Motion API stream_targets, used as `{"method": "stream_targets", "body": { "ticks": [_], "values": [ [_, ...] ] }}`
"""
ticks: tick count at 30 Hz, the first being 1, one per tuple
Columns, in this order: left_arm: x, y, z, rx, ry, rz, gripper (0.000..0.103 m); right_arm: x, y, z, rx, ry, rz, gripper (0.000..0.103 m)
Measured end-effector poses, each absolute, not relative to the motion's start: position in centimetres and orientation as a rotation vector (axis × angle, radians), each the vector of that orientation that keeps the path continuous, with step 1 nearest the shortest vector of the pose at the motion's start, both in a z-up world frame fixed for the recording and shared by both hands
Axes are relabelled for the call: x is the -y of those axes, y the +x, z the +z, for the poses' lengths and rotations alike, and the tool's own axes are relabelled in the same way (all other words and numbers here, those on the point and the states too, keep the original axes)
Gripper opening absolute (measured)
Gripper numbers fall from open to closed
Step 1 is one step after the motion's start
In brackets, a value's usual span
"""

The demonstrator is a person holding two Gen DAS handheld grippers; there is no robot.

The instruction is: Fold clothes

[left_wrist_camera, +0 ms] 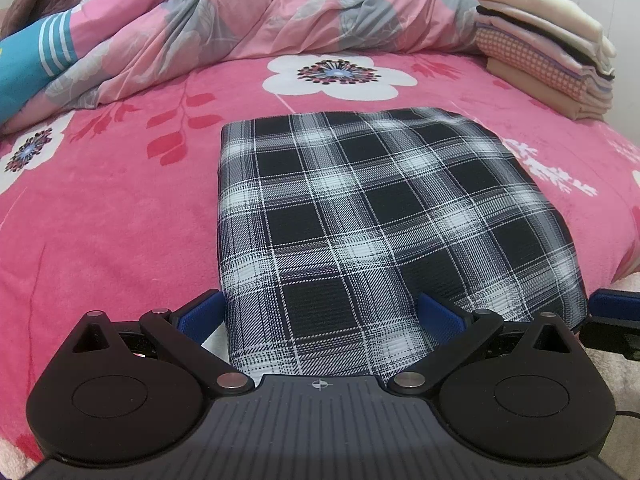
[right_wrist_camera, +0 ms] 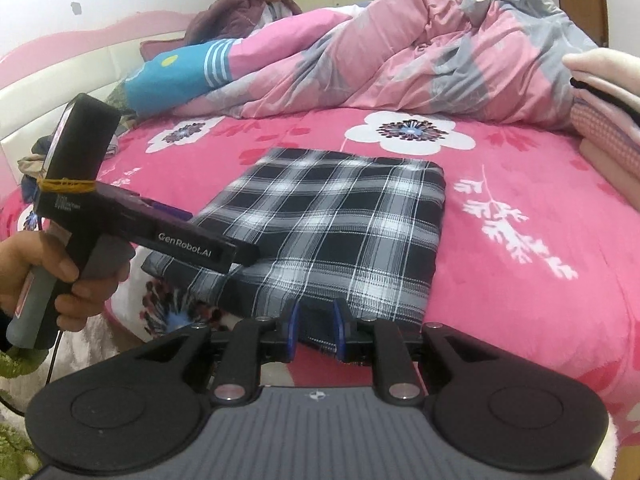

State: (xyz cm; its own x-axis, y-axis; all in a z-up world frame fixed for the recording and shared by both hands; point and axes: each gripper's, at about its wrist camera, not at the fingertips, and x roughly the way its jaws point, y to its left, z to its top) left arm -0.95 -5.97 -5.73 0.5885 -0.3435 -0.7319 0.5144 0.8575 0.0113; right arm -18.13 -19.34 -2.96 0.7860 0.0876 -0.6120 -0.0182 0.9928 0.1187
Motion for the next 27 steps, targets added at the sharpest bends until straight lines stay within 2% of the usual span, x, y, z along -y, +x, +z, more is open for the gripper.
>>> {"method": "stream_targets", "body": {
  "ticks": [8, 19, 27],
  "values": [
    [6.0, -0.9, -5.7, -0.799, 0.233, -0.503, 0.103, 19.6, -17.2, -3.9, -0.677, 0.114, 0.056, 0.019],
    [6.1, -0.9, -5.6, -0.803, 0.239, -0.501, 0.103, 20.8, -17.9, -8.0, -0.801, 0.153, -0.006, 0.019],
    [6.2, -0.9, -5.6, -0.806, 0.243, -0.497, 0.103, 22.2, -19.9, -7.1, -0.781, 0.174, -0.068, 0.019]
  ]
}}
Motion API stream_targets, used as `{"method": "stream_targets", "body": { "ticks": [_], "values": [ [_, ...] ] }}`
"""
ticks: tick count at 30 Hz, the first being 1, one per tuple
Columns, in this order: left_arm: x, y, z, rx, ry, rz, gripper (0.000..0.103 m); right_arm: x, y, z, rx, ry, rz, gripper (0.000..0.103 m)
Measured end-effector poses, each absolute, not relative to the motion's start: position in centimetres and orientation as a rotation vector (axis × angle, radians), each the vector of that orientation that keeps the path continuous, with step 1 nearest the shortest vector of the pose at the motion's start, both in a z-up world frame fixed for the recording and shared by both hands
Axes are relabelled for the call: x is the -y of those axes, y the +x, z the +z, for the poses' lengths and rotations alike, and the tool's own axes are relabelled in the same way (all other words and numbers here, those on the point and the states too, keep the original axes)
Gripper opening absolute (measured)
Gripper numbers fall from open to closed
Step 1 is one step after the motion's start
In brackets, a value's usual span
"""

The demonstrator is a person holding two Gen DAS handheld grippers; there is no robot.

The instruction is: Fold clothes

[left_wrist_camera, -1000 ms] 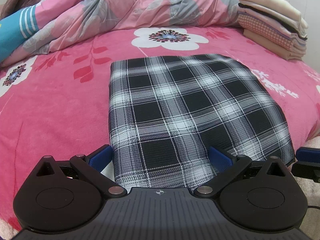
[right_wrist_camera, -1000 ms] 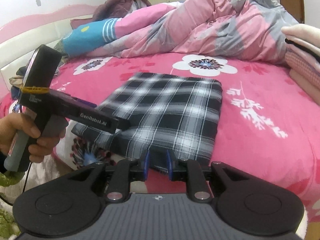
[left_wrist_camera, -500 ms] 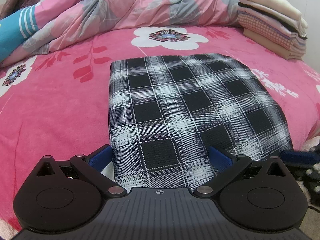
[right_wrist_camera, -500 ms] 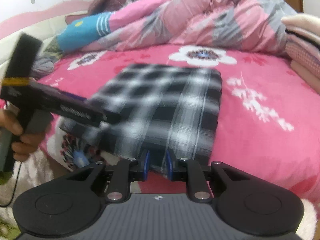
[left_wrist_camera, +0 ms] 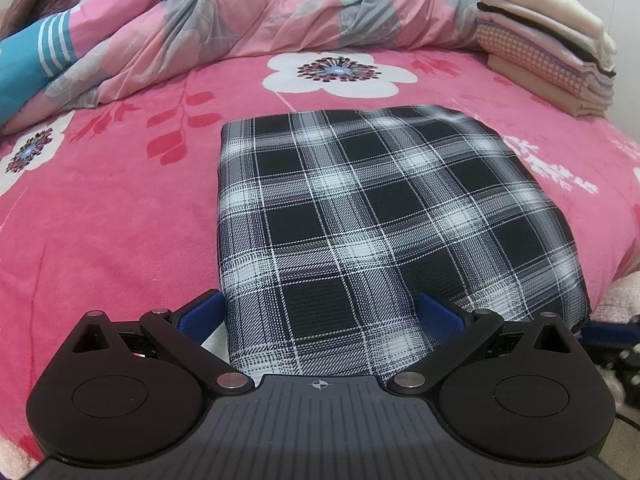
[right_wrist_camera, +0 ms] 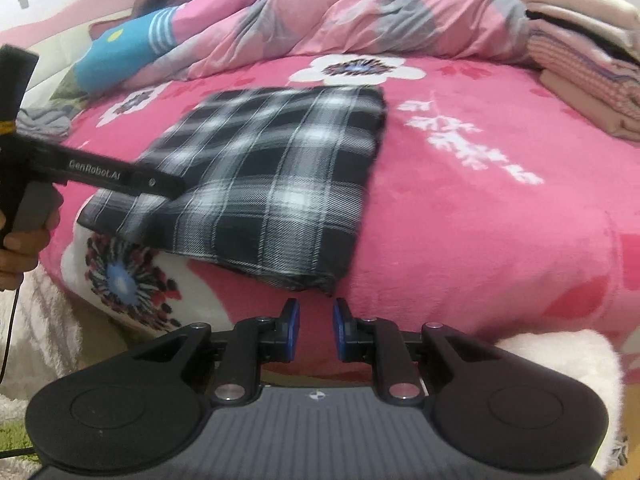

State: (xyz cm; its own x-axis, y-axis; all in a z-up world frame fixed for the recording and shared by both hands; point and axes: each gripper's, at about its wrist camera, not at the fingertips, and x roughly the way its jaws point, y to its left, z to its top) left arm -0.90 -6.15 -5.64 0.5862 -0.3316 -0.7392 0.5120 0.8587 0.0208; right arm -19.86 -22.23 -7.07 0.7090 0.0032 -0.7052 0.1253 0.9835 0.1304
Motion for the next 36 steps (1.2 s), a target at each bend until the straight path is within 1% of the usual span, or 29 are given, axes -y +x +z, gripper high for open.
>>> {"method": "stream_targets", "body": {
  "ticks": [12, 36],
  "values": [
    [6.4, -0.8, -5.5, -0.815, 0.261, -0.488, 0.103, 22.6, -20.1, -3.8, -0.660, 0.168, -0.067, 0.019],
    [6.6, -0.9, -5.3, -0.826, 0.274, -0.477, 0.103, 22.0, -17.8, -3.6, -0.593, 0.202, 0.000, 0.019]
  ]
}}
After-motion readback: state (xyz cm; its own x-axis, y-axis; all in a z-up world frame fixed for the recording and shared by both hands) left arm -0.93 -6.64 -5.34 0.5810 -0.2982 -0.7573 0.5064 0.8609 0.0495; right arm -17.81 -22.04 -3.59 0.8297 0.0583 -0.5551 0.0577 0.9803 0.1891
